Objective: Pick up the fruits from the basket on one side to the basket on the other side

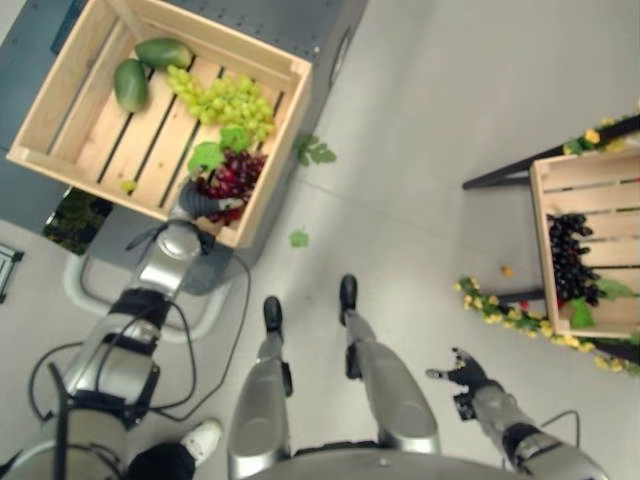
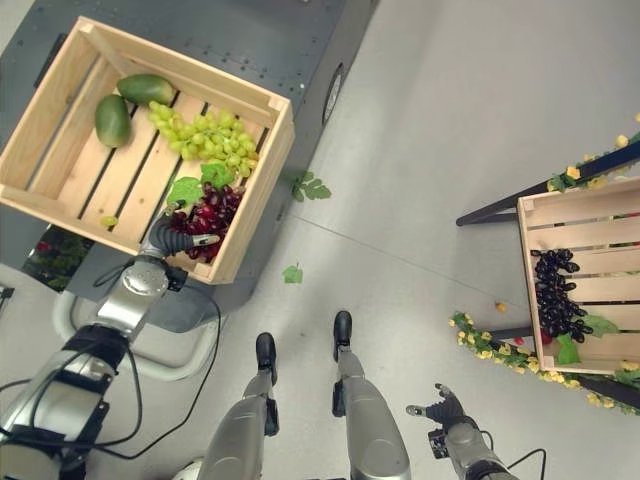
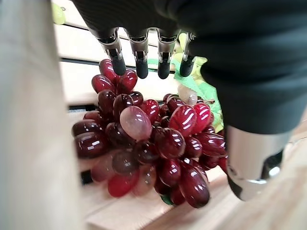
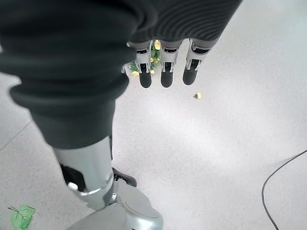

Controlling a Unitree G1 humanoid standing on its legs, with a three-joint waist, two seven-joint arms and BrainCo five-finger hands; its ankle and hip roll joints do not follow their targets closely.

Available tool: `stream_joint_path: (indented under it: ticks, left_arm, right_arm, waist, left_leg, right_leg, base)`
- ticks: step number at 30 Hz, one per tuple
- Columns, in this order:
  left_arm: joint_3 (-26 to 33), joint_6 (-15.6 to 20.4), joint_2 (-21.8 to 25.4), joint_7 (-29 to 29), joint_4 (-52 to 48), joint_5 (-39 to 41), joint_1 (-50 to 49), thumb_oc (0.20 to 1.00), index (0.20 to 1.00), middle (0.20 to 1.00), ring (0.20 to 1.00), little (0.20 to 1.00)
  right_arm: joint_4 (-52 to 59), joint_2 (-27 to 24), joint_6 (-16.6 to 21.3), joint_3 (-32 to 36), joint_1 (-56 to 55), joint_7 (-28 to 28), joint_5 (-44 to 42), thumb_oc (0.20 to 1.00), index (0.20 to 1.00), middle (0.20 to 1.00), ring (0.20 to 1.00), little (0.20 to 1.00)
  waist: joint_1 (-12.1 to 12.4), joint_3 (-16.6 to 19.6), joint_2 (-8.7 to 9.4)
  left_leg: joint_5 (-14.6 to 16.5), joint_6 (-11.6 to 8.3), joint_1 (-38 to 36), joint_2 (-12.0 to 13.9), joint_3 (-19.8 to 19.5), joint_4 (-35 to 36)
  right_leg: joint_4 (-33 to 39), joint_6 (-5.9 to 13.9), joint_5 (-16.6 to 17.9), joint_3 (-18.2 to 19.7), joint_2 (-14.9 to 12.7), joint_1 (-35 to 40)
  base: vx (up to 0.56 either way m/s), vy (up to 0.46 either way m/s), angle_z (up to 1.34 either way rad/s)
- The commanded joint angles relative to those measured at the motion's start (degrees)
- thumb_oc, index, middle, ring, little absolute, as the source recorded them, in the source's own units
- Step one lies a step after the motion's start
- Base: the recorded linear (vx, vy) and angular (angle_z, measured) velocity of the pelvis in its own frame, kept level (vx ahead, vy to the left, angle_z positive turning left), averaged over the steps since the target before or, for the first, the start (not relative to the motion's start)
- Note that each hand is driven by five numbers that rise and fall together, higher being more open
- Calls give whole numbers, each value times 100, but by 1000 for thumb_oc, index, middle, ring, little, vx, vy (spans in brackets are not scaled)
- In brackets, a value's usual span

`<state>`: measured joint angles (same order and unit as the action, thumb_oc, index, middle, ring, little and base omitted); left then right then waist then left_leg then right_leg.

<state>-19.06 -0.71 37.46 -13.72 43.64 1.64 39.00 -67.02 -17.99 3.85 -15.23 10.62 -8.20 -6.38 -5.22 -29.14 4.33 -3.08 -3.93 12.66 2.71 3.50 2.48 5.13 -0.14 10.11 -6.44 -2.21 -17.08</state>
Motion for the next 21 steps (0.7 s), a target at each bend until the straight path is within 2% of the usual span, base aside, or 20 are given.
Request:
stream_joint_path:
  ticks: [1,15,21]
  left_arm:
    - [-57,67,361,-215,190,-467,507,1000,1000,1000,1000,1000]
    - [-197,-79,718,-410,128,-1262,702,1000,1000,1000,1000,1000]
    - [-280,-105,657,-375,80,-1435,685,1000,1000,1000,1000,1000]
  right_arm:
    - [212,-128,91,-206,-357,-105,-184,1000,1000,1000,1000,1000]
    - [336,-165,204,-231,-485,-87,-182,1000,1000,1000,1000,1000]
    - [280,-169,224,-189,-474,-104,-228,1000,1000,1000,1000,1000]
  waist:
    - [-4,80,145]
    - [-6,26,141]
    - [-9,18,141]
  left_leg:
    - [-542,270,711,-234,-73,-12]
    - [-522,261,782,-238,-84,-98]
    - [-525,265,832,-246,-91,-109]
  right_leg:
    - [-484,599,85,289,-103,-659]
    - [-478,594,93,303,-91,-683]
    - [-465,598,115,308,-95,-701]
  base:
    - [-5,-12,-6]
    - [-1,-2,-1]
    - [0,0,0]
